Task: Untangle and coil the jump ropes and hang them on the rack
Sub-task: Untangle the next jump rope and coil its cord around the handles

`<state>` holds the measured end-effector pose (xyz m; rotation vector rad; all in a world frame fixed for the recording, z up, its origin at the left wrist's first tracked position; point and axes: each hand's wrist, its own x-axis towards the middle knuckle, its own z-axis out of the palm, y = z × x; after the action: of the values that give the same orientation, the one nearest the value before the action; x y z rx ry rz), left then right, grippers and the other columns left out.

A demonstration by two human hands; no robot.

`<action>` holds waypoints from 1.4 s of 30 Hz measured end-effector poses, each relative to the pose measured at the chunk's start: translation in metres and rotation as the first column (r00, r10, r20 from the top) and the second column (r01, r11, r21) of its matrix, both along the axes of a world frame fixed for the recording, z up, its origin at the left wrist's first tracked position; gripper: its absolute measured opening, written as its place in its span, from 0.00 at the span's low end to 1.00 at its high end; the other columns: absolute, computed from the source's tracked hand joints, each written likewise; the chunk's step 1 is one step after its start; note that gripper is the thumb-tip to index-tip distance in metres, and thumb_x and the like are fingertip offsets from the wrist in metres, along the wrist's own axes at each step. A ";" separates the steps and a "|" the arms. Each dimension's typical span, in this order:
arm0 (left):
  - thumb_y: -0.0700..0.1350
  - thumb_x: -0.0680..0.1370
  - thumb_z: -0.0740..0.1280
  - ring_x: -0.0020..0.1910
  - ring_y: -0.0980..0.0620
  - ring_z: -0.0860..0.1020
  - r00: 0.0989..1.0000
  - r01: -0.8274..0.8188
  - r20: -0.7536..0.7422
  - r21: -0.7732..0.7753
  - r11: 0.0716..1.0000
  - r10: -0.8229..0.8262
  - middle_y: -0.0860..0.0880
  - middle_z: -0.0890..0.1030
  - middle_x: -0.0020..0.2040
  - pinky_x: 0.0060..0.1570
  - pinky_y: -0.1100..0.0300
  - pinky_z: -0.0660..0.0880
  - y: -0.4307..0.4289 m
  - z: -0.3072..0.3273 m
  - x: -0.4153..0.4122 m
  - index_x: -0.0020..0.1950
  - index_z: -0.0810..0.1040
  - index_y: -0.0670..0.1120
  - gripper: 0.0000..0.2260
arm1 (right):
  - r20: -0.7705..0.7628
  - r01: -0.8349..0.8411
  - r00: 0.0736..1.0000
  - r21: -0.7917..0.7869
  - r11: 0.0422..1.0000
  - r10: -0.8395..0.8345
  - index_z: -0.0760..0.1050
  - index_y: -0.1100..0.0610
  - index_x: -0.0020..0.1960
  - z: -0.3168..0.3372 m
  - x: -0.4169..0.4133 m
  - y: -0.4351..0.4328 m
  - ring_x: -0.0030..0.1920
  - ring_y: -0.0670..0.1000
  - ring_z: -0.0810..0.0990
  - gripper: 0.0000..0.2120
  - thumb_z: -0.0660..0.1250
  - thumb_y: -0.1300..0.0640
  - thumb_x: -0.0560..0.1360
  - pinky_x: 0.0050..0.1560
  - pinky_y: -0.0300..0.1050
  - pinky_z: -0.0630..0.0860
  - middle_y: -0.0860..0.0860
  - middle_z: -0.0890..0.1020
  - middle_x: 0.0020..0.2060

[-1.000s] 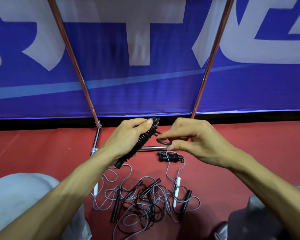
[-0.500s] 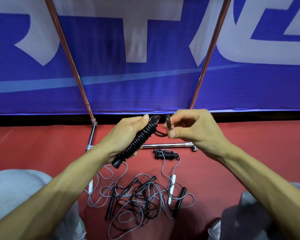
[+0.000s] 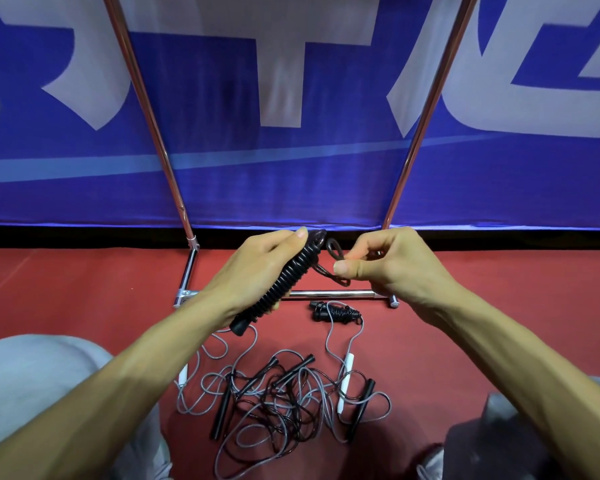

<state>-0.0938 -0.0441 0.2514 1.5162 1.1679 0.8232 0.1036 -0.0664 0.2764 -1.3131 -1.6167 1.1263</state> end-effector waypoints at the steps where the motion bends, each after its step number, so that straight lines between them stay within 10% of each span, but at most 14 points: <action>1: 0.62 0.79 0.60 0.26 0.47 0.72 0.999 0.017 -0.037 0.037 0.999 -0.015 0.47 0.73 0.30 0.27 0.56 0.71 -0.001 -0.001 0.001 0.41 0.77 0.49 0.18 | 0.021 0.018 1.000 0.002 1.000 -0.018 0.77 0.61 0.30 0.000 0.001 0.001 0.21 0.42 0.62 0.11 0.77 0.60 0.66 0.22 0.32 0.59 0.46 0.70 0.20; 7: 0.64 0.78 0.57 0.29 0.62 0.72 0.963 0.029 -0.264 0.322 0.946 0.061 0.59 0.75 0.30 0.37 0.60 0.68 -0.002 -0.007 0.005 0.47 0.80 0.60 0.15 | 0.202 0.048 0.978 -0.017 0.999 -0.043 0.72 0.59 0.29 -0.004 0.001 0.005 0.22 0.45 0.61 0.16 0.78 0.56 0.66 0.22 0.34 0.60 0.47 0.64 0.20; 16: 0.71 0.75 0.46 0.38 0.48 0.80 0.775 0.211 -0.569 0.642 0.737 0.274 0.53 0.80 0.37 0.34 0.56 0.73 -0.005 -0.021 0.003 0.63 0.70 0.64 0.24 | 0.343 0.065 0.938 -0.022 0.998 -0.054 0.74 0.59 0.29 -0.006 0.006 0.006 0.23 0.45 0.63 0.16 0.77 0.53 0.67 0.28 0.39 0.62 0.47 0.68 0.21; 42: 0.68 0.73 0.37 0.36 0.44 0.77 0.518 0.509 -0.821 0.522 0.685 0.240 0.51 0.73 0.37 0.34 0.55 0.69 -0.019 -0.030 0.011 0.74 0.51 0.67 0.28 | 0.592 -0.008 0.801 -0.126 0.992 0.082 0.75 0.54 0.25 -0.004 0.007 0.000 0.32 0.51 0.68 0.17 0.72 0.54 0.71 0.32 0.42 0.66 0.52 0.74 0.27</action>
<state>-0.0825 -0.0628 0.2216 2.9039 1.4166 0.3472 0.1109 -0.0668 0.2719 -1.8488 -2.0592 0.8838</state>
